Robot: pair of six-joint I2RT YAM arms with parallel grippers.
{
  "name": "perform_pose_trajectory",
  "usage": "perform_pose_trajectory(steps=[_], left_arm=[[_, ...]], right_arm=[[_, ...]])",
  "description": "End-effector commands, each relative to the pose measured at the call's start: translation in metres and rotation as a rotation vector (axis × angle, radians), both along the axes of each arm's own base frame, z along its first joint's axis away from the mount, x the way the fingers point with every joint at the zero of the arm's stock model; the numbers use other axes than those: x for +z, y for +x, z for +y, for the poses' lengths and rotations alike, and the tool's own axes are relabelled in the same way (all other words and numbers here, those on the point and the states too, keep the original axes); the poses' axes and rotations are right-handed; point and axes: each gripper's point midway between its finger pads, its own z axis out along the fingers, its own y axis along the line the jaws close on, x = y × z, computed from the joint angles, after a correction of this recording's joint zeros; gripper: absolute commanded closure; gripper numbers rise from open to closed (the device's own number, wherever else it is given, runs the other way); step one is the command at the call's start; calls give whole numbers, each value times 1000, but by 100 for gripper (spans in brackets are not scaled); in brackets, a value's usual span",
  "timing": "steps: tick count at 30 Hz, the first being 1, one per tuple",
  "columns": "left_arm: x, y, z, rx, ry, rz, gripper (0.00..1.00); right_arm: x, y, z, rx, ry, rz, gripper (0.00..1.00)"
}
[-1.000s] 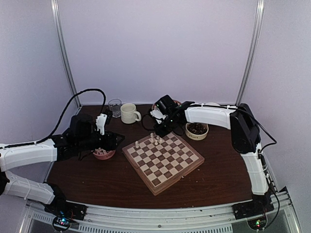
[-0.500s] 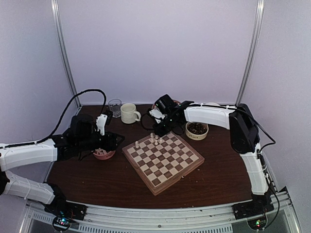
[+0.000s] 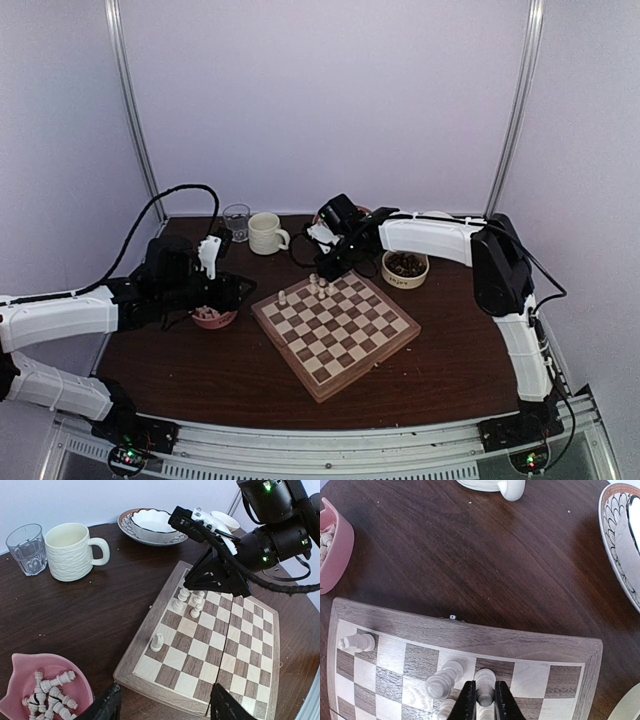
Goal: Set up the chess pieces on the board
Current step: Place the bishop on c1.
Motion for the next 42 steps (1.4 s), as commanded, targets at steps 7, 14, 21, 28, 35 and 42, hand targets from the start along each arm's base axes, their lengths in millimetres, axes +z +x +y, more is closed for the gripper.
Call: perform_pose_trajectory(steps=[7, 14, 21, 28, 35, 42], left_arm=[[19, 8, -5, -7, -25, -46, 39], [19, 8, -4, -2, -21, -48, 39], [13, 16, 7, 77, 6, -48, 38], [-11, 31, 24, 195, 104, 25, 44], [-40, 49, 55, 319, 183, 128, 62], [-62, 64, 71, 344, 270, 167, 69]], right_arm=[[1, 7, -2, -6, -5, -9, 76], [9, 9, -3, -11, 1, -23, 75], [37, 8, -5, -20, 34, -62, 75], [81, 0, -10, -29, 101, -113, 73], [100, -31, -16, -19, 165, -105, 70], [88, -76, -24, -1, 207, -49, 70]])
